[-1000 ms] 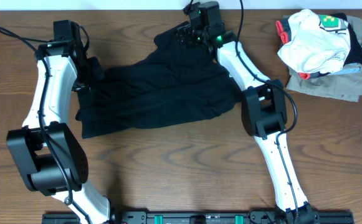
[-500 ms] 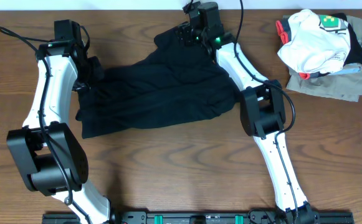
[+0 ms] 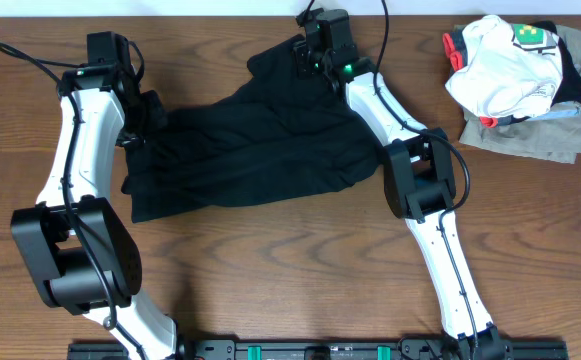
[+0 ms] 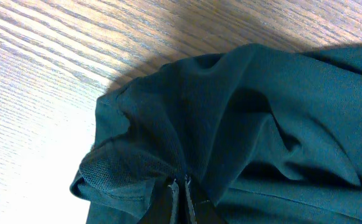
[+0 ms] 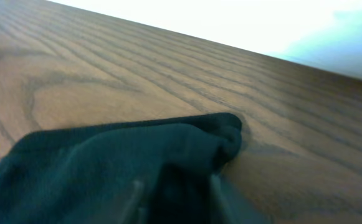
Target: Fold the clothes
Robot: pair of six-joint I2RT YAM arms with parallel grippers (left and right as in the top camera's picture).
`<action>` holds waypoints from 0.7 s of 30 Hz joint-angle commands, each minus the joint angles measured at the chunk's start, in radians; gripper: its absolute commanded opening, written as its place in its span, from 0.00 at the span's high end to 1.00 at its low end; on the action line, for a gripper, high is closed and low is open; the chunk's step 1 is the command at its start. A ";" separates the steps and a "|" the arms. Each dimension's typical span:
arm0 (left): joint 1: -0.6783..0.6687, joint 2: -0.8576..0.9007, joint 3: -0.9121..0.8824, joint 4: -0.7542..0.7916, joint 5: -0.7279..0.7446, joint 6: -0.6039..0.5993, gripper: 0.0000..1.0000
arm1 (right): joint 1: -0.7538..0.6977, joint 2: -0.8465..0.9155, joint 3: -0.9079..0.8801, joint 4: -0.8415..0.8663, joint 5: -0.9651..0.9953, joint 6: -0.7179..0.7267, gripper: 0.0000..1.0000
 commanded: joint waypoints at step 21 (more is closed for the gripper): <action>0.019 -0.003 0.008 0.071 -0.005 -0.013 0.94 | -0.052 -0.191 0.204 -0.432 0.006 -0.080 0.99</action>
